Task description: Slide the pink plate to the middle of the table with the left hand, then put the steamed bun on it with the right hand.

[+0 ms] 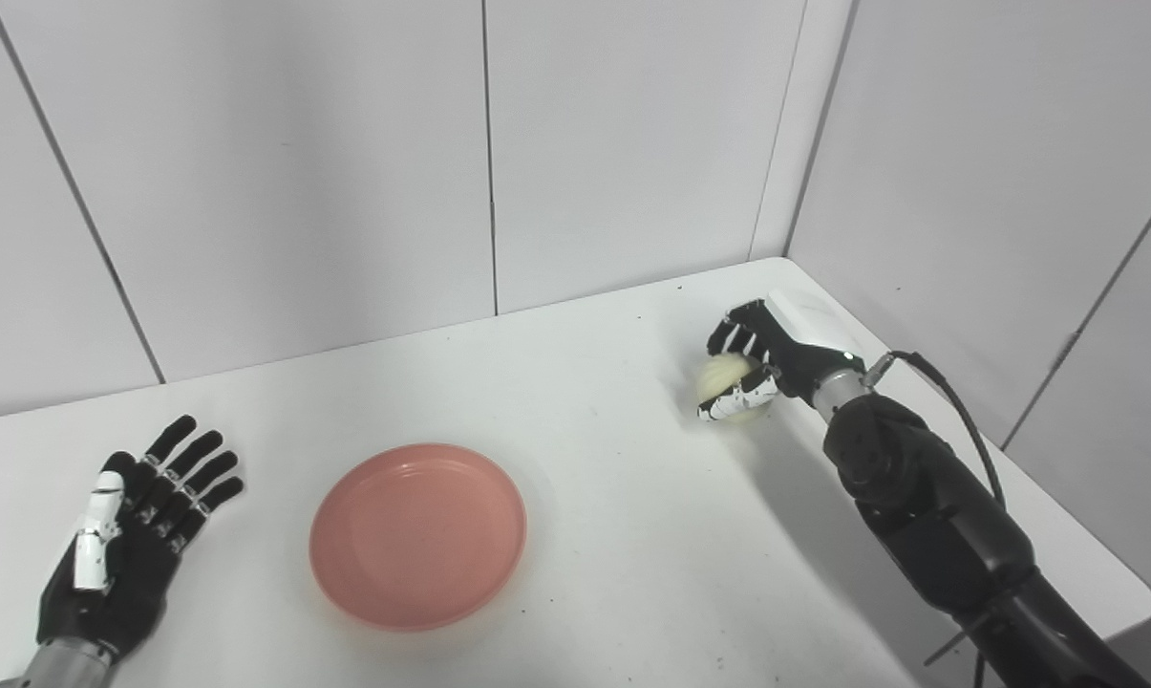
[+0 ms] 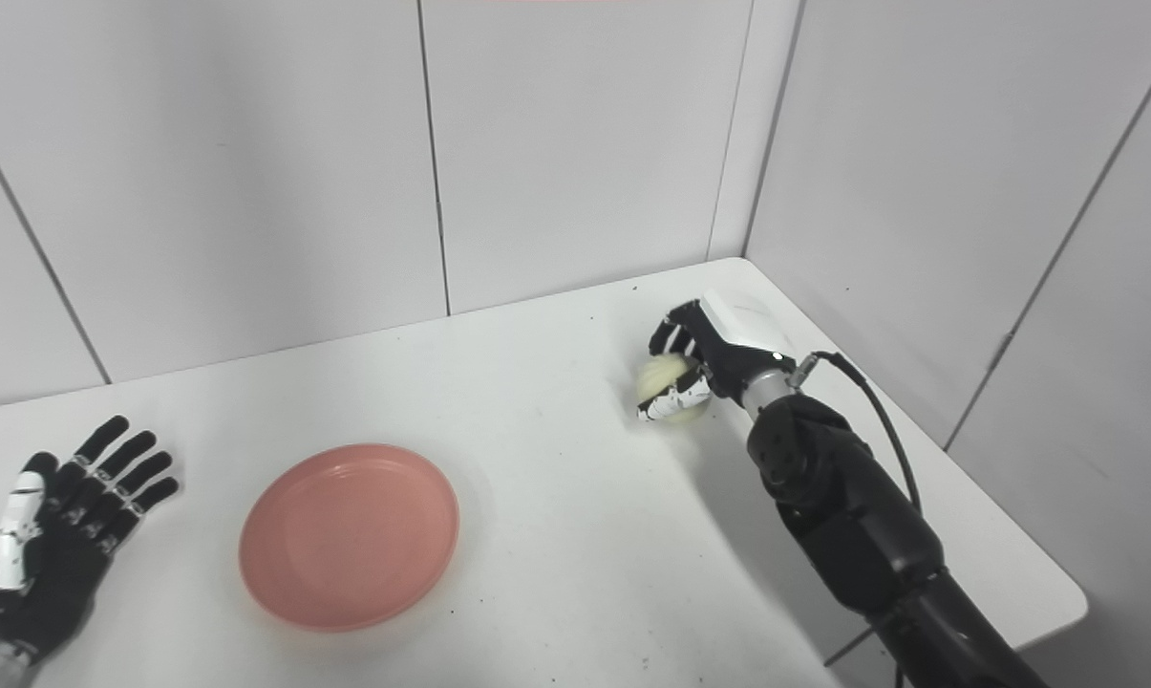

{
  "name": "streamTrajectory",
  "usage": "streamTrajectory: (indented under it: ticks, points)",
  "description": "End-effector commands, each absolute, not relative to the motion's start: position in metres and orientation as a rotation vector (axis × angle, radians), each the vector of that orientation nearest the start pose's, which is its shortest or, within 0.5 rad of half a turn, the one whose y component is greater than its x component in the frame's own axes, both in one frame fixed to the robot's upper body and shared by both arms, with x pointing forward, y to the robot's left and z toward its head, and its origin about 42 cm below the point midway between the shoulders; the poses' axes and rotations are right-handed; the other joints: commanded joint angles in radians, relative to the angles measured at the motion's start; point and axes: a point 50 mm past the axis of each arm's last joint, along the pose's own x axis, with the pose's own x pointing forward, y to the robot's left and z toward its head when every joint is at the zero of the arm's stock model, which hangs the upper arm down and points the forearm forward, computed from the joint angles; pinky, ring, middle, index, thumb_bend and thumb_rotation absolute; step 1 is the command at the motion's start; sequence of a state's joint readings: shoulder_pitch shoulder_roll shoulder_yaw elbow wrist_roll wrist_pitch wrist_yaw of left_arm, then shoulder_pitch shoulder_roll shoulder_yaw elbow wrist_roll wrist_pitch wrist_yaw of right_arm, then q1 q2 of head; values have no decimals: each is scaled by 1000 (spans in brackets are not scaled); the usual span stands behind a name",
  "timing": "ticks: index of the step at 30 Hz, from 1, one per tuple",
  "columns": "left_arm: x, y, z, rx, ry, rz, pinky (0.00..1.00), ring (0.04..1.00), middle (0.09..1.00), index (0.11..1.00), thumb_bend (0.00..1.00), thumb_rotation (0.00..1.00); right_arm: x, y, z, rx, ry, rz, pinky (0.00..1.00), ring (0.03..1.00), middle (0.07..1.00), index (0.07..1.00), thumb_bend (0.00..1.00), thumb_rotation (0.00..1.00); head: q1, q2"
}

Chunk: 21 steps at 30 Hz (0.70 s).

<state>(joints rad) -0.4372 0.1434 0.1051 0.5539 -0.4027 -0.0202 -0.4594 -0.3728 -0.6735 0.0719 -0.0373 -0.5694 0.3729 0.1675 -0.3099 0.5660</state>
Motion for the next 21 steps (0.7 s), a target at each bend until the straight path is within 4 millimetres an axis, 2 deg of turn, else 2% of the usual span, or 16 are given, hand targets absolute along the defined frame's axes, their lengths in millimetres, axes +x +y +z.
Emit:
streamTrajectory:
  ticks: [1,8,14,20,21]
  points:
    - [363,240,35,-345,285,-306,840,861,882,877,508,949,391,-367,309,-1214,-153,-138,363,430,494,489,504,121,22,-1]
    - [361,217,42,-333,288,-306,874,887,906,898,478,998,409,-314,313,-1188,-233,2,347,411,488,488,504,120,110,-3]
    - [360,196,49,-340,288,-298,895,897,911,902,460,1000,424,-275,308,-1159,-301,122,345,412,480,488,507,123,219,1]
    - [361,182,53,-344,287,-298,912,910,920,917,451,1000,426,-237,311,-1123,-352,221,332,399,467,488,504,119,285,4]
    - [361,180,53,-343,287,-298,916,913,922,920,453,1000,425,-231,311,-1123,-357,235,379,403,466,488,504,119,292,4]
